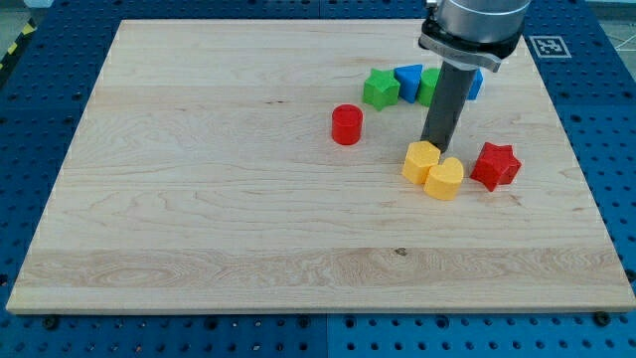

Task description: Move the red circle closer to the yellow hexagon

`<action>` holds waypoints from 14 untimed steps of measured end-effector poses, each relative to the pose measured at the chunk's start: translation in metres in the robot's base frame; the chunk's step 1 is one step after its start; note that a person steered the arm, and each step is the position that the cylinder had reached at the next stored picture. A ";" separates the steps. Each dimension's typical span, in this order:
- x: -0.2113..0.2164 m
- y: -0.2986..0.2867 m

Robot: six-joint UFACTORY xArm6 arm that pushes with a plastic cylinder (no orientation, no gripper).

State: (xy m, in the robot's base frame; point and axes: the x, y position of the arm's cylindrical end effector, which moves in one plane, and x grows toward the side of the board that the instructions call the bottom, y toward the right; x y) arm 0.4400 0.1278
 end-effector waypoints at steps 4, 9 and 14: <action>0.013 -0.089; -0.075 -0.157; -0.042 -0.068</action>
State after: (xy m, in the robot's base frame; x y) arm 0.3982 0.0603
